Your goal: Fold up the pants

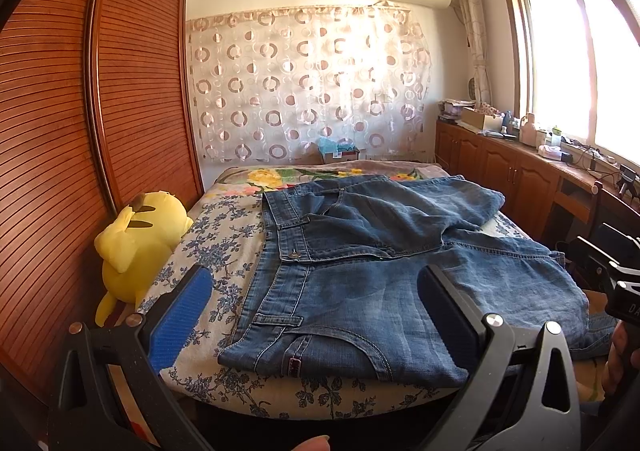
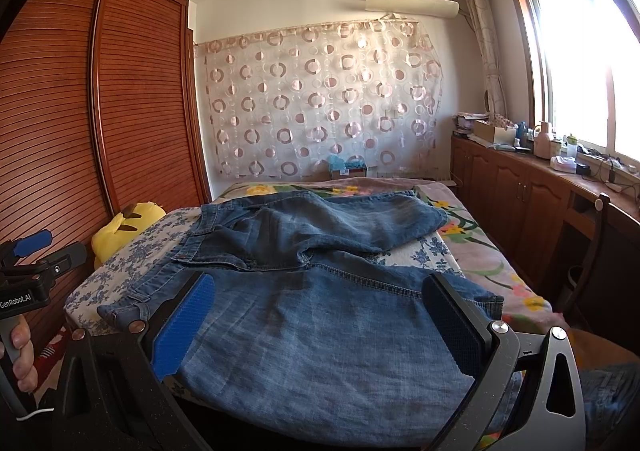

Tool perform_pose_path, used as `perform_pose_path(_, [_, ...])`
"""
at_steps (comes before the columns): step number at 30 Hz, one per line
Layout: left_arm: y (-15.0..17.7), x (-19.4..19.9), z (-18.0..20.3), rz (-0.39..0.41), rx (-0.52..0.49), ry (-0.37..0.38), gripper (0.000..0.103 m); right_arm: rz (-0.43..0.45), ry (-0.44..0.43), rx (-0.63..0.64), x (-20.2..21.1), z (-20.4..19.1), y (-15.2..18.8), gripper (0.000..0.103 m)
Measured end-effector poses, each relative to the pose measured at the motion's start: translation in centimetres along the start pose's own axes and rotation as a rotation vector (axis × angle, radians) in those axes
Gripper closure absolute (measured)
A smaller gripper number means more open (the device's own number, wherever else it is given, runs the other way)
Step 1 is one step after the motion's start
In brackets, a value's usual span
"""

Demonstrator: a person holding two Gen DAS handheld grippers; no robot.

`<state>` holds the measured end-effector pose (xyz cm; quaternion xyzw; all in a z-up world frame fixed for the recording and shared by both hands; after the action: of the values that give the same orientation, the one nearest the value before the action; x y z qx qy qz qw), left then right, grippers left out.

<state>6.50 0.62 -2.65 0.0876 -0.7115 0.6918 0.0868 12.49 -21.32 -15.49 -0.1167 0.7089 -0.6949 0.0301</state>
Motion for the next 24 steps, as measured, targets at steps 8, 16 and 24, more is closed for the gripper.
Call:
perform_pose_path(8, [0.04, 0.01, 0.02, 0.000, 0.000, -0.001, 0.000, 0.000, -0.001, 0.000, -0.01, -0.03, 0.01, 0.000])
perform_pose_path(16, [-0.01, 0.05, -0.02, 0.000, -0.001, 0.001, 0.000, -0.003, -0.003, -0.003, -0.20, -0.24, 0.07, 0.000])
perform_pose_path(24, [0.10, -0.08, -0.16, -0.012, 0.000, 0.004, 0.000, -0.007, -0.010, -0.008, -0.06, -0.03, 0.28, 0.000])
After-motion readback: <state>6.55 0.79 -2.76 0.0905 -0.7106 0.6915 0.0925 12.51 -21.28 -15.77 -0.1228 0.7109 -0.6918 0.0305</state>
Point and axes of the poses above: each gripper's, at about its wrist camera, not at the fingertips, and x roughly against the way its jaws point, z to its right, y to its underside, the point moved 8 cm from there along -x, roughly the way its jaws point, and after that the axes turned 10 degrees about z, right-handed, at the moved point
